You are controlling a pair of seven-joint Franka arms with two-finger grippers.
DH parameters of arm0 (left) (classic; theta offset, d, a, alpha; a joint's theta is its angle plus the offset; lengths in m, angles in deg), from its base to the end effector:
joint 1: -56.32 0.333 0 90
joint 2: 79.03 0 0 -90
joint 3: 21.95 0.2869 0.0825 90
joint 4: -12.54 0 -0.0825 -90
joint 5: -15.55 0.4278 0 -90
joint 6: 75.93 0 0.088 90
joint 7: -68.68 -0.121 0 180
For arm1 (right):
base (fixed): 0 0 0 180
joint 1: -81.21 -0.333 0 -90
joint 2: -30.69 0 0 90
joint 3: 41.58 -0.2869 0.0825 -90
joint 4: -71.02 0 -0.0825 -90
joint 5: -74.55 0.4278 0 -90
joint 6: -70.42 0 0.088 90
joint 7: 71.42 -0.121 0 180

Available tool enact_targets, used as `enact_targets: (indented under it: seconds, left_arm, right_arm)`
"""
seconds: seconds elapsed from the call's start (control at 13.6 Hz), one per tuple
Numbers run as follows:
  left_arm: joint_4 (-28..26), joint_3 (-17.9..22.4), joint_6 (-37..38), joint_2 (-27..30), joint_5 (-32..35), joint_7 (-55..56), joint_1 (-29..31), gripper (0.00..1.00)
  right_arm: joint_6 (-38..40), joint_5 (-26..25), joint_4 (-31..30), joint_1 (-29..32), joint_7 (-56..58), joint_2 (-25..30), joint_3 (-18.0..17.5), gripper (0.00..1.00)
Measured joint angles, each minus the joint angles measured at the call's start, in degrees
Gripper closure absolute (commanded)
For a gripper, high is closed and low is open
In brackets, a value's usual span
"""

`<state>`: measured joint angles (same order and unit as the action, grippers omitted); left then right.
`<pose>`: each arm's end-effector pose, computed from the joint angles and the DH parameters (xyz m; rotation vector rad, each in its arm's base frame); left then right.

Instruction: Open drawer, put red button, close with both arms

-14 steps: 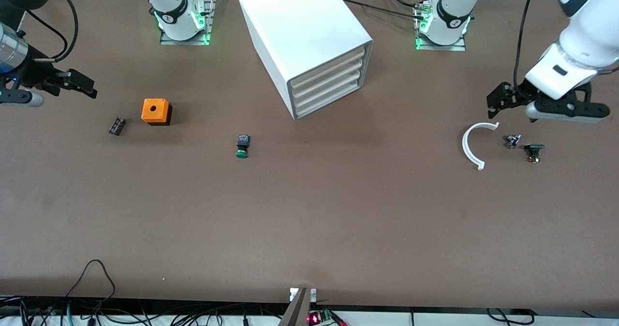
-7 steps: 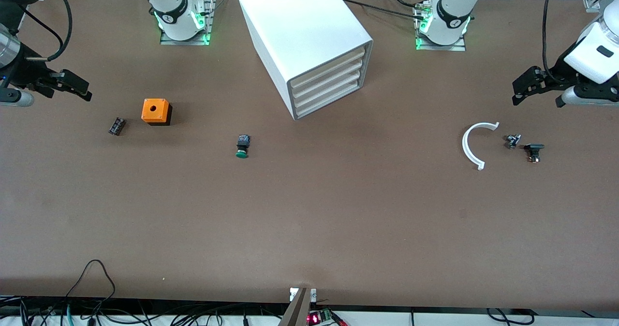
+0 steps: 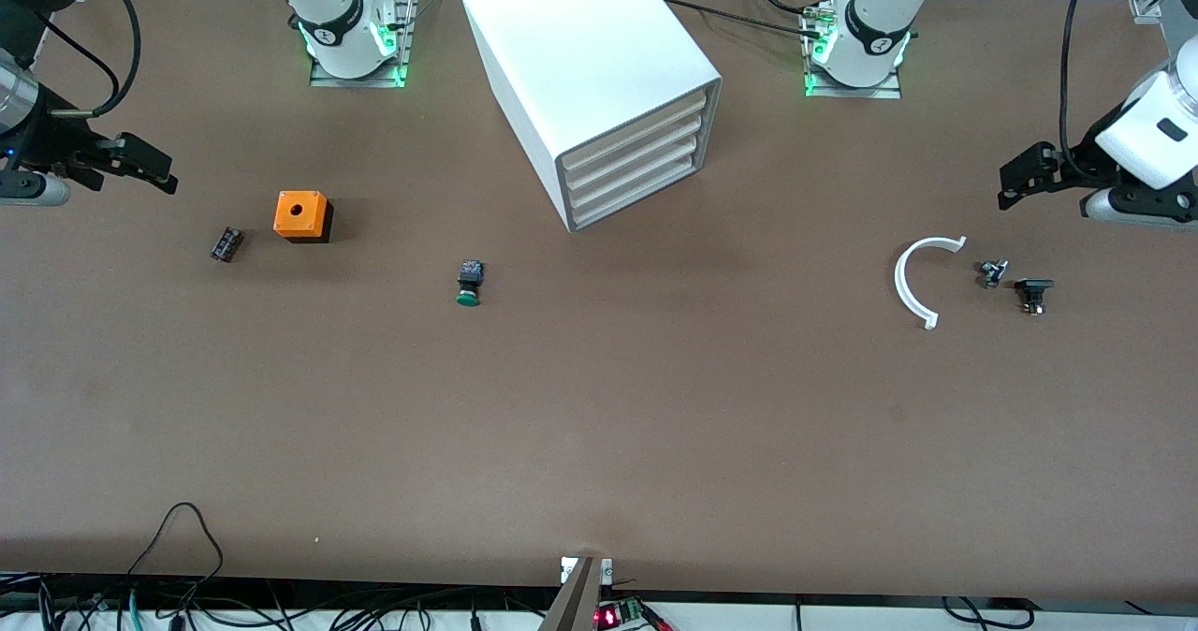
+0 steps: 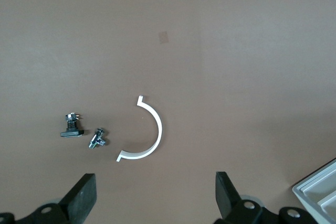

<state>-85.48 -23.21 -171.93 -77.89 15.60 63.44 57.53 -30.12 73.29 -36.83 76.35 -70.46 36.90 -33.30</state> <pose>0.5975 -0.0005 0.5298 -3.1375 0.1451 0.0242 0.5712 -0.0385 0.4983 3.1356 -0.0591 -0.0321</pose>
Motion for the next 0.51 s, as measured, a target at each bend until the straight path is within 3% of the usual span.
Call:
enact_targets:
  seconds: [0.51]
  left_arm:
    - [0.71, -0.26, 2.39, -0.24, 0.0, -0.69, 0.11, 0.0]
  right_arm:
    - [0.33, 0.0, 0.05, -0.02, 0.0, -0.02, -0.05, 0.0]
